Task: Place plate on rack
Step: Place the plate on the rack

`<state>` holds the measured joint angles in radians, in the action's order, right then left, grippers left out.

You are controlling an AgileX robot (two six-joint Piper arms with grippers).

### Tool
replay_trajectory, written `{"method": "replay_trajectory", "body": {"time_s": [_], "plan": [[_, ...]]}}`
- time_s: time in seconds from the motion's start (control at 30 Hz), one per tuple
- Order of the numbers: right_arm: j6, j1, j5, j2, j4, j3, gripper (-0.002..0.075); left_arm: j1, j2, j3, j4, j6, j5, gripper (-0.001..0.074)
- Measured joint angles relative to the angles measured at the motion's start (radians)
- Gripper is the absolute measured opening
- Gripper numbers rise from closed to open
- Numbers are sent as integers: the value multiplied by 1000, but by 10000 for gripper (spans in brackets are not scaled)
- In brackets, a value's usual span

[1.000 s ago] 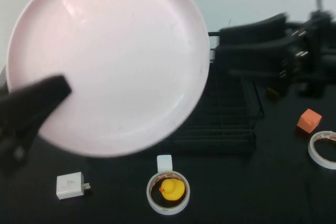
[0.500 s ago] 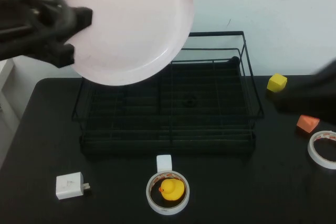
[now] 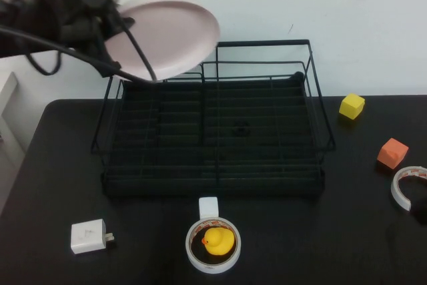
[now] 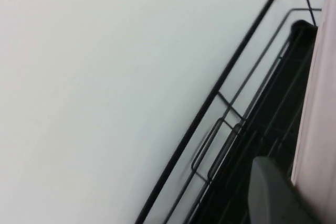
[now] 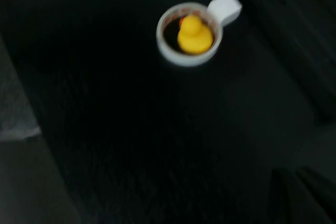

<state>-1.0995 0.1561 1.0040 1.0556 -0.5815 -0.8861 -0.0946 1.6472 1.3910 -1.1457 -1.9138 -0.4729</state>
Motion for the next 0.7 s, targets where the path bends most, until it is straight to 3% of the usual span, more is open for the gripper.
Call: {"method": "replay_trajectory", "body": {"time_s": [0.33,0.7], "plan": [[-36,0,-52,-4,25,174,6,-100,229,126,3,-110,80,92],[-59,0,-68,-11,25,184,5,-113,308,161,56,-147,123,92]]}}
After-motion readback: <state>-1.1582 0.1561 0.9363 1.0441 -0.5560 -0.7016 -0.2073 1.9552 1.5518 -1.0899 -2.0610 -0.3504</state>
